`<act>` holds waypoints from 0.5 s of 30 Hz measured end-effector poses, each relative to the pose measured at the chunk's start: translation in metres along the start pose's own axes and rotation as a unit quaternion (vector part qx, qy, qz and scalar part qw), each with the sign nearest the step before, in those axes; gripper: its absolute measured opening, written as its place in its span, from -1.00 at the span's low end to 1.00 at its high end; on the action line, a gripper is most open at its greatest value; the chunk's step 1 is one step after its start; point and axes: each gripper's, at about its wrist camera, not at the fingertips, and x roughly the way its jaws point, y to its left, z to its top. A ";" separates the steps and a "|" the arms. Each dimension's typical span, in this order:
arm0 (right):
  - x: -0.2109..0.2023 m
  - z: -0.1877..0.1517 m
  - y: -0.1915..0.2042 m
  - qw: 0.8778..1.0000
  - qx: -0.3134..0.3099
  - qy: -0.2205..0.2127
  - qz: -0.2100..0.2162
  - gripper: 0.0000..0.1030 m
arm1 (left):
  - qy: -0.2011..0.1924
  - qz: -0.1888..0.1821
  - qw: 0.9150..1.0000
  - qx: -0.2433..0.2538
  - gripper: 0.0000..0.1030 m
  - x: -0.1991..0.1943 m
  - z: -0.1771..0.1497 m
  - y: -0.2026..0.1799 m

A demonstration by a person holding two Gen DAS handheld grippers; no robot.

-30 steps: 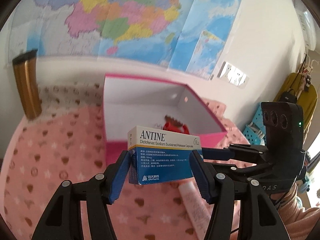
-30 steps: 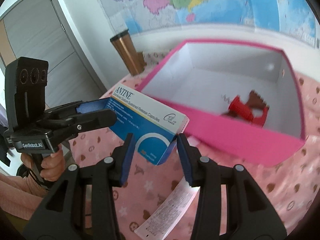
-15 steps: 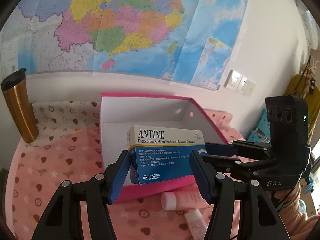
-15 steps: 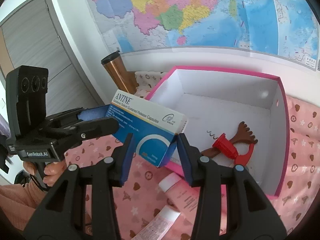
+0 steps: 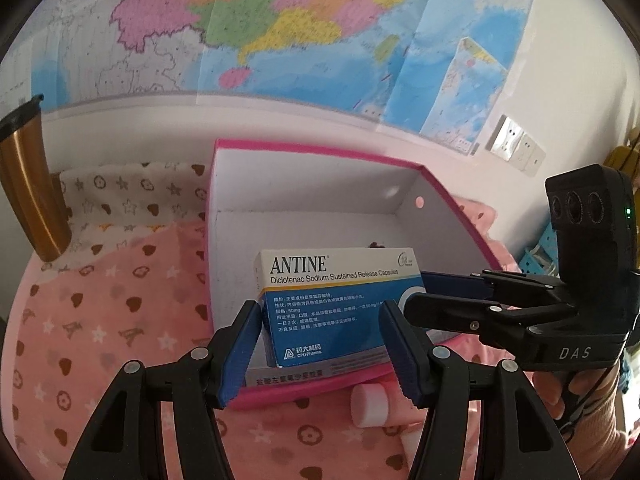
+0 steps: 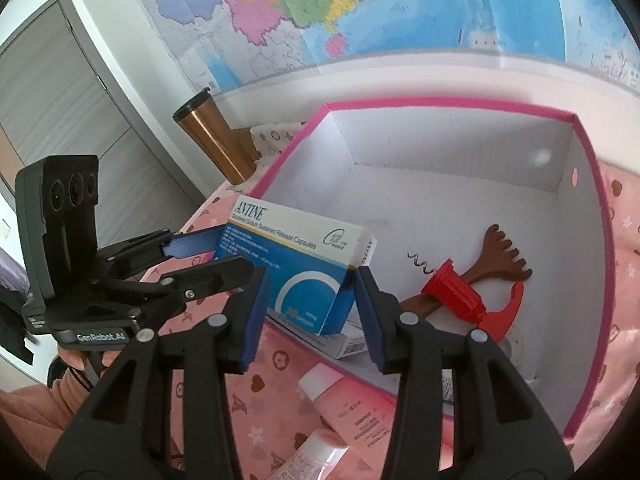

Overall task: Organize rigid objects
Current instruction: 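Carry the ANTINE box into the magenta box and open the right gripper, then move the right gripper to the pink-and-white tube on the bedspread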

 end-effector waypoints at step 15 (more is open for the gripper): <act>0.010 -0.002 -0.011 1.000 0.019 0.011 0.013 -0.11 | -0.002 0.008 1.000 0.009 0.11 0.005 -0.003 -0.001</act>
